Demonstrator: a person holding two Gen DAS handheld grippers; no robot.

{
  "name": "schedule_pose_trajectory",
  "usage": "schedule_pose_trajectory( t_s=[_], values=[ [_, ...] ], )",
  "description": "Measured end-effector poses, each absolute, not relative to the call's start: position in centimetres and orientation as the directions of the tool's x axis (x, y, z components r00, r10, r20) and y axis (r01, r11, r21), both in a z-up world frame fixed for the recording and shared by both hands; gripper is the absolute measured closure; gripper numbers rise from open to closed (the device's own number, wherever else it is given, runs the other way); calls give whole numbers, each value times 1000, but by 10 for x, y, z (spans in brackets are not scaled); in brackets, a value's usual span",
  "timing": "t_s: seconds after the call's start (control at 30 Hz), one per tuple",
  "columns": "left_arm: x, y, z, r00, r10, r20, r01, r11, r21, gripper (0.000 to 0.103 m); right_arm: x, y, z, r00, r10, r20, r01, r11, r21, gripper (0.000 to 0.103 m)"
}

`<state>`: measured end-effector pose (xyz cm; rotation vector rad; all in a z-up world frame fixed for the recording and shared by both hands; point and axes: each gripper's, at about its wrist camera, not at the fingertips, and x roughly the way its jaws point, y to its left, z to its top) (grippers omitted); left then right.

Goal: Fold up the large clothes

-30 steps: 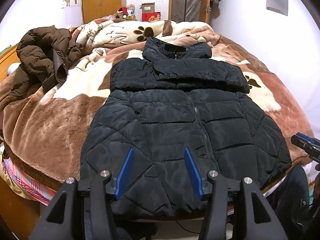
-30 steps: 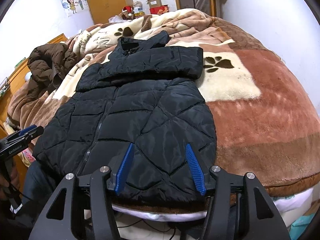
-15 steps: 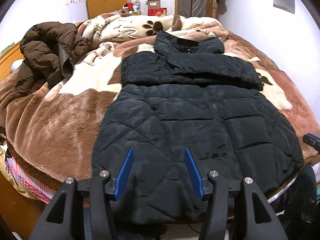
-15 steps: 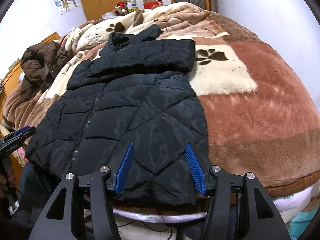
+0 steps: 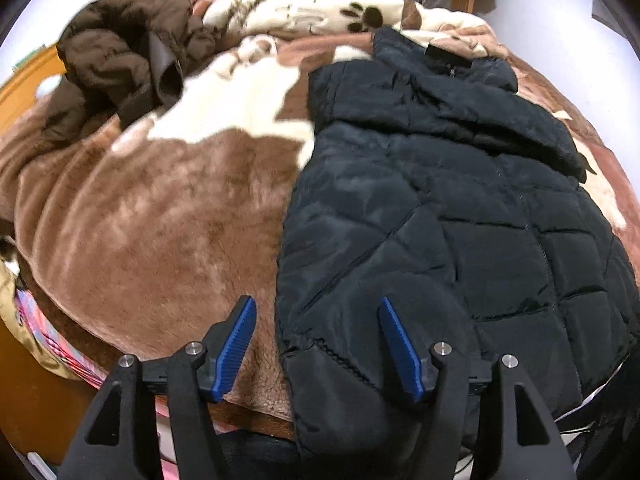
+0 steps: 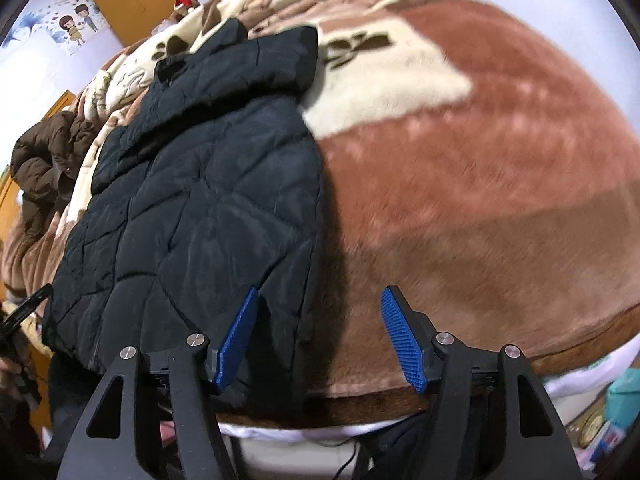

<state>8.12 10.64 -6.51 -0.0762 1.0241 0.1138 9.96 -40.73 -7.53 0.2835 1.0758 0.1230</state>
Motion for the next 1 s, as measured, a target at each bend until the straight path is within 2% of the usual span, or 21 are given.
schedule_pose_trajectory(
  t_s=[0.23, 0.47, 0.5, 0.53, 0.57, 0.6, 0.63, 0.7, 0.83, 1.0],
  values=[
    [83, 100, -90, 469, -7, -883, -133, 988, -79, 29, 105, -395, -94, 408, 314, -858, 11, 937, 348, 39],
    [71, 90, -104, 434, -33, -900, -147, 983, -107, 29, 106, -385, -103, 357, 338, -871, 0, 932, 362, 39],
    [72, 90, -104, 430, -30, -902, -146, 984, -103, 31, 108, -384, -103, 354, 339, -872, -3, 932, 362, 41],
    [73, 88, -104, 425, -31, -905, -141, 985, -99, 38, 108, -382, -103, 345, 355, -869, -12, 927, 374, 56],
    [74, 86, -103, 425, -32, -905, -130, 987, -96, 43, 109, -380, -102, 343, 349, -872, -14, 930, 366, 63],
    [74, 84, -102, 426, -30, -904, -120, 989, -90, 55, 110, -377, -101, 344, 338, -876, -25, 936, 352, 66],
    [74, 81, -98, 434, -28, -900, -102, 992, -80, 69, 110, -374, -97, 348, 340, -874, -37, 936, 349, 76],
    [74, 79, -85, 459, -31, -888, -85, 993, -78, 82, 111, -375, -87, 363, 350, -864, -42, 932, 360, 83],
    [70, 89, -42, 551, -106, -827, -71, 982, -173, 86, 109, -387, -51, 434, 415, -800, -65, 900, 431, 88],
    [57, 89, 10, 652, -118, -749, -32, 983, -182, 86, 95, -394, -2, 519, 442, -732, -123, 886, 448, 88]
  ],
)
